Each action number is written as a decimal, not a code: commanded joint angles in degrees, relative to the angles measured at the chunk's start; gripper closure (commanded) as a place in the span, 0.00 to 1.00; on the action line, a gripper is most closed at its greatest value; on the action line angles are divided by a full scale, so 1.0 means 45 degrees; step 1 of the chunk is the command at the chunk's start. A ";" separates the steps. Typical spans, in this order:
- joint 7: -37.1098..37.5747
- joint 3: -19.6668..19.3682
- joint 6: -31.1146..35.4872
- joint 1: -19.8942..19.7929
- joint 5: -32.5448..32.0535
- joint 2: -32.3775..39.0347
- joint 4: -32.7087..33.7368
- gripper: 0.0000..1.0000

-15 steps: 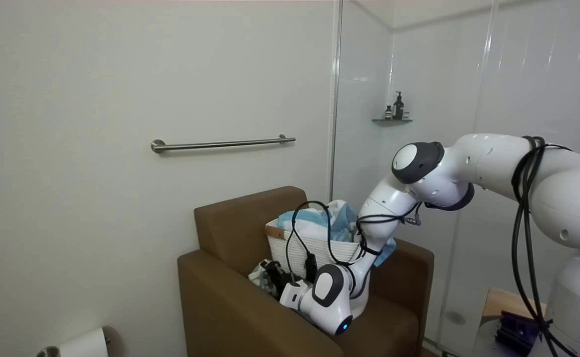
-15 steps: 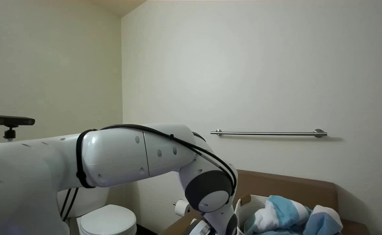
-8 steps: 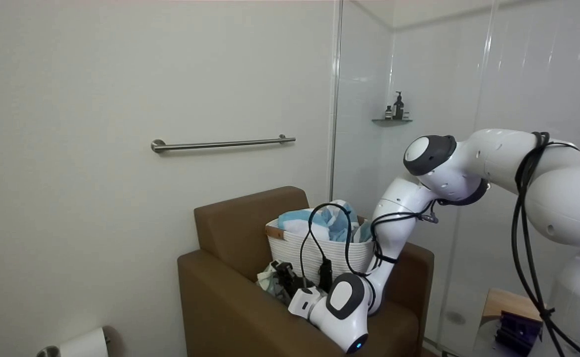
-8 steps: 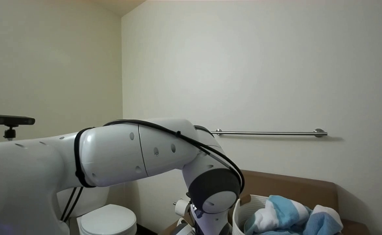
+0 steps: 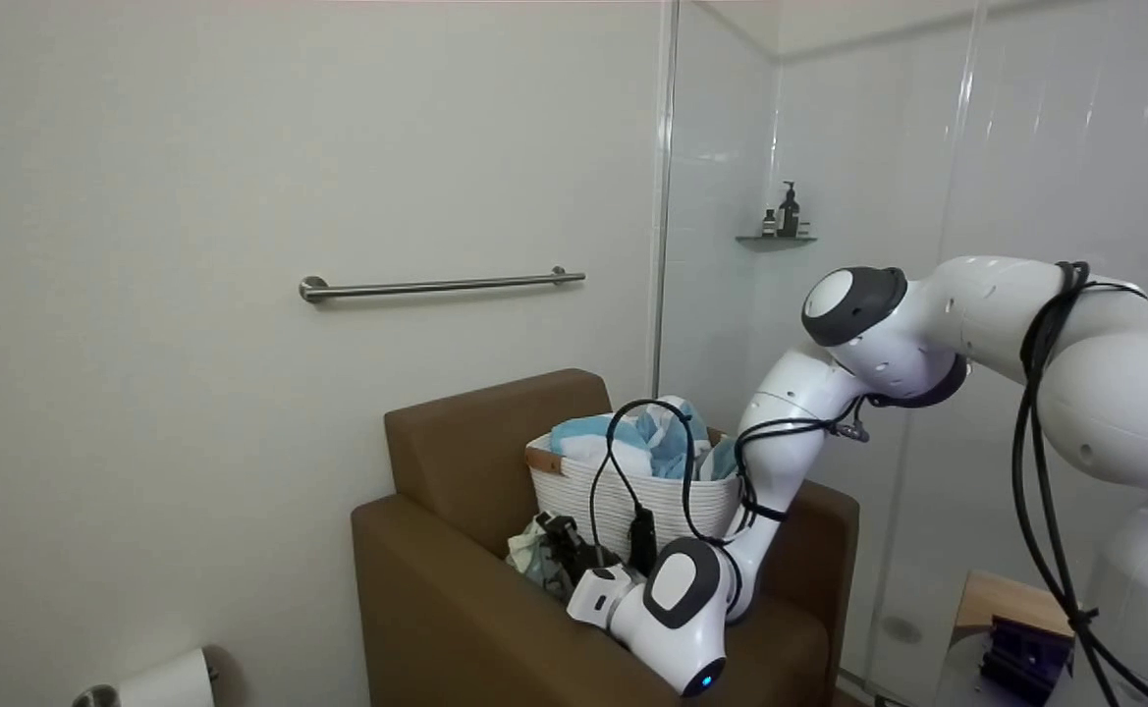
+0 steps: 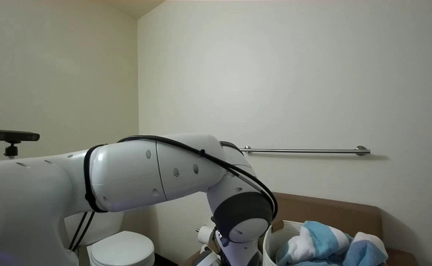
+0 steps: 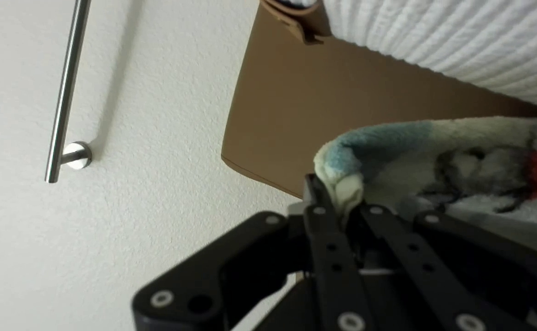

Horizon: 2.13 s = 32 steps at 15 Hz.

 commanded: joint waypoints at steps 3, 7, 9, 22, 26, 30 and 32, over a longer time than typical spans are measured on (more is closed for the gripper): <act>-0.4459 0.2009 -0.1958 -0.1801 -0.0047 -0.0913 -0.2934 0.90; -0.7994 0.3677 -0.5024 -0.2698 -0.0048 -0.0814 -0.4802 0.90; -0.9776 0.4617 -0.6439 -0.3144 -0.0048 -0.0767 -0.5683 0.90; -1.2375 0.7486 -1.1019 -0.3974 0.0369 -0.2266 -0.6821 0.90; -1.2912 0.7326 -0.9192 -0.3908 -0.0072 -0.1104 -0.6260 0.91; -1.2907 0.7095 -0.8627 -0.3939 -0.0078 -0.0293 -0.6257 0.91; -1.3409 0.7320 -0.8757 -0.3723 -0.0084 -0.0485 -0.6367 0.90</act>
